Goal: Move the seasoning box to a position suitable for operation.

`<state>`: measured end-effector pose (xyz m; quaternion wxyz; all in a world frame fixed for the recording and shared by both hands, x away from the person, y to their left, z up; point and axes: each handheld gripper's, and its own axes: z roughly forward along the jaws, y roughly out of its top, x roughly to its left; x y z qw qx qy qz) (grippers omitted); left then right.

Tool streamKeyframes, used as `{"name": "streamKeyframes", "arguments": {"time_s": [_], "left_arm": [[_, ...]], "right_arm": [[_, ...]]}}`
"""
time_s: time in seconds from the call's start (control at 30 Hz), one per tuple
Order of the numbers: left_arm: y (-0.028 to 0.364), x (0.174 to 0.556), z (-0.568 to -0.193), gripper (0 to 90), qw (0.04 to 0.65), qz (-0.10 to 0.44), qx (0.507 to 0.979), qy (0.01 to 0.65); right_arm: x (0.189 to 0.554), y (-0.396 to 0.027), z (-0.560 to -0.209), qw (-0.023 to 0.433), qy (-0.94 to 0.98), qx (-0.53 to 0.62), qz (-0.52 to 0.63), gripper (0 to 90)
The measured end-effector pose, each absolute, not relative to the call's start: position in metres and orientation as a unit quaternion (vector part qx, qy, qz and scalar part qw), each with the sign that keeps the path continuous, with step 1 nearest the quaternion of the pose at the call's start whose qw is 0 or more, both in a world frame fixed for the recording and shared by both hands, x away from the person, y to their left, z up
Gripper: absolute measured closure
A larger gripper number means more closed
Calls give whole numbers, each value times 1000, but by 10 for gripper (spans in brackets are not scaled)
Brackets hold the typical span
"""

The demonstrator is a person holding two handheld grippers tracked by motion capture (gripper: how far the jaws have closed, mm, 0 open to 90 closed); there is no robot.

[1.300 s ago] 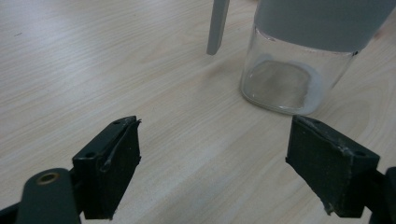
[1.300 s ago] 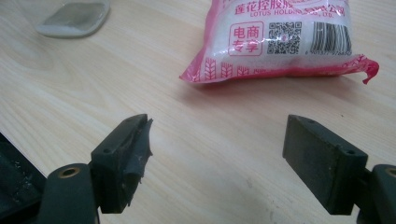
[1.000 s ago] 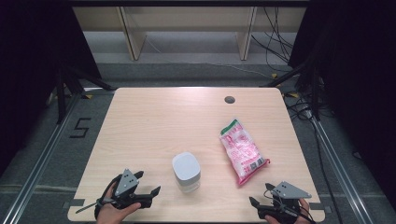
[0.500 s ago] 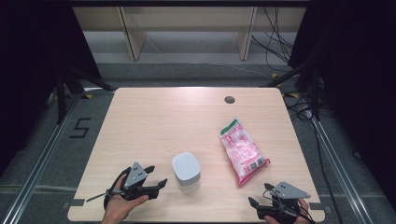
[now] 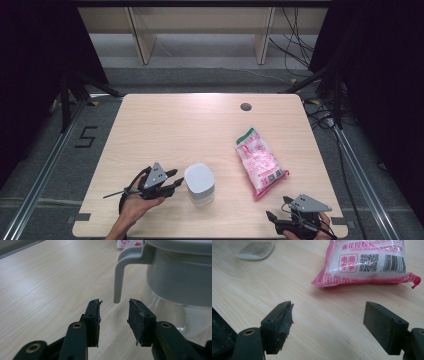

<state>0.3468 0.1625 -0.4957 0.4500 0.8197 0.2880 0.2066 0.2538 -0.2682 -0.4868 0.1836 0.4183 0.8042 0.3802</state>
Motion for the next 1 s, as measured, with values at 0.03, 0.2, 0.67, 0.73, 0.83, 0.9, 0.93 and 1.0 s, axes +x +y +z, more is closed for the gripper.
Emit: {"name": "streamKeyframes", "arguments": {"time_s": [0.03, 0.2, 0.67, 0.73, 0.83, 0.9, 0.93, 1.0], "left_arm": [[160, 350, -496, 644, 455, 203, 820, 284], [155, 356, -498, 665, 457, 200, 822, 273], [140, 373, -500, 785, 482, 194, 822, 231], [139, 374, -499, 793, 477, 199, 824, 231], [140, 372, -498, 798, 477, 195, 823, 240], [144, 369, -497, 807, 472, 200, 821, 251], [146, 367, -498, 812, 477, 195, 817, 259], [151, 362, -499, 816, 477, 197, 813, 268]], "right_arm": [[254, -268, -487, 184, 806, 416, 379, 241], [254, -268, -488, 171, 808, 418, 379, 241], [255, -268, -488, 177, 809, 414, 378, 244], [255, -268, -487, 181, 809, 414, 376, 244], [254, -268, -487, 175, 807, 420, 376, 245], [254, -269, -487, 181, 807, 416, 378, 245], [254, -269, -486, 181, 808, 417, 375, 245], [254, -269, -486, 183, 808, 414, 376, 245]]}}
